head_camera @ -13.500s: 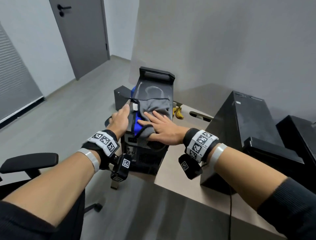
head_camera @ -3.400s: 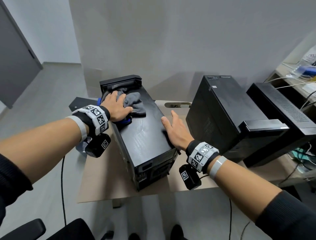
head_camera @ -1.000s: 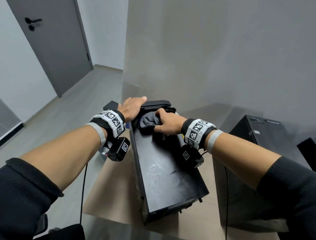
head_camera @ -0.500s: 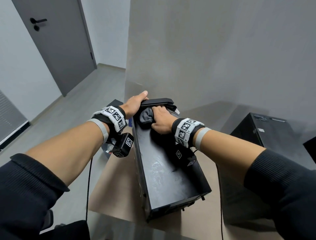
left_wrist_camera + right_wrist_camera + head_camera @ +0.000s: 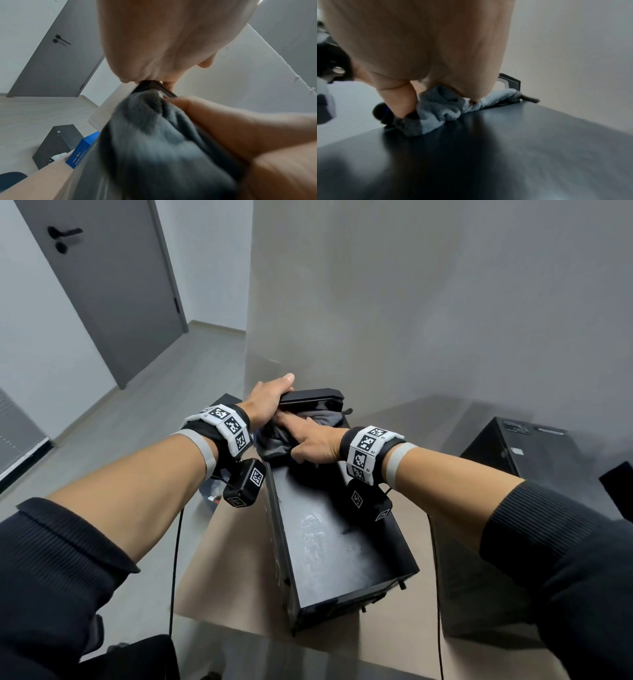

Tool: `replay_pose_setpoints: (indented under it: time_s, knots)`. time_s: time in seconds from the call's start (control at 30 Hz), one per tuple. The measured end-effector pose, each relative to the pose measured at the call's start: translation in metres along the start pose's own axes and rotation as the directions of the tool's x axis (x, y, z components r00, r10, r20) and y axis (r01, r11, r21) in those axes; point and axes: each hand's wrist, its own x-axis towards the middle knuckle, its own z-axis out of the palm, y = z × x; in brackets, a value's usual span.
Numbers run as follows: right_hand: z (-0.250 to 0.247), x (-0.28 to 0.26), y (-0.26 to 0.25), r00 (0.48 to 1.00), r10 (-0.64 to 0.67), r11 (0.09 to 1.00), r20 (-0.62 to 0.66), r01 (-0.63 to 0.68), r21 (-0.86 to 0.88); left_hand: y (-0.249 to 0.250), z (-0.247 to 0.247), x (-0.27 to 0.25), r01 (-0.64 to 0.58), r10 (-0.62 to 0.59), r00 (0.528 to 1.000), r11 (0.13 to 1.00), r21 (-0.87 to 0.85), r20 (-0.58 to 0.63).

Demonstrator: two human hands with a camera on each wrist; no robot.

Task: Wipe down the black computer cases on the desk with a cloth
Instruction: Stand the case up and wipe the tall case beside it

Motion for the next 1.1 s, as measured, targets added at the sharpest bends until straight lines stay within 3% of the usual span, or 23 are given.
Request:
replay_pose_setpoints:
  time_s: [0.07,0.17,0.23,0.3,0.47,0.67,0.77,0.87,0.97,1.1]
  knots:
    - [-0.001,-0.010,0.004,0.999,-0.021,1.000,0.043,0.021,-0.003,0.007,0.002,-0.008,-0.001,0.002,1.000,0.999,-0.047,0.023]
    - [-0.008,-0.019,0.007,0.998,-0.029,0.990,0.053,0.037,-0.139,0.030,0.009,-0.039,-0.036,0.038,0.998,0.998,-0.049,0.042]
    - [-0.005,-0.025,0.006,0.999,-0.032,0.948,-0.039,0.018,-0.318,0.030,0.011,-0.037,-0.079,0.081,0.996,0.995,-0.063,0.023]
    - [0.002,-0.025,0.007,0.995,0.025,0.919,-0.101,-0.062,-0.389,0.027,0.011,-0.029,-0.083,0.083,0.997,0.993,-0.079,0.005]
    - [0.009,-0.011,0.010,0.995,0.032,0.969,-0.093,-0.053,-0.240,0.023,0.010,-0.025,-0.087,0.092,0.993,0.994,-0.073,0.069]
    - [0.013,-0.001,0.013,0.987,0.036,0.977,-0.157,-0.067,-0.201,0.021,0.007,-0.025,-0.125,0.126,0.991,0.992,-0.031,0.054]
    - [0.014,0.004,0.015,0.982,0.047,0.954,-0.184,-0.098,-0.283,0.020,0.005,-0.026,-0.115,0.116,0.991,0.993,-0.017,0.065]
    - [0.001,0.015,0.010,0.989,0.076,0.939,-0.124,-0.113,-0.325,0.020,0.007,-0.023,-0.137,0.138,0.989,0.990,-0.023,0.057]
    - [-0.005,0.030,-0.002,0.997,0.077,0.962,-0.003,-0.075,-0.262,0.014,0.004,-0.015,-0.165,0.165,0.986,0.986,0.015,0.007]
    - [-0.010,0.037,-0.005,0.997,0.082,0.979,0.013,-0.078,-0.189,-0.002,0.000,0.003,-0.127,0.128,0.992,0.987,0.095,0.001]
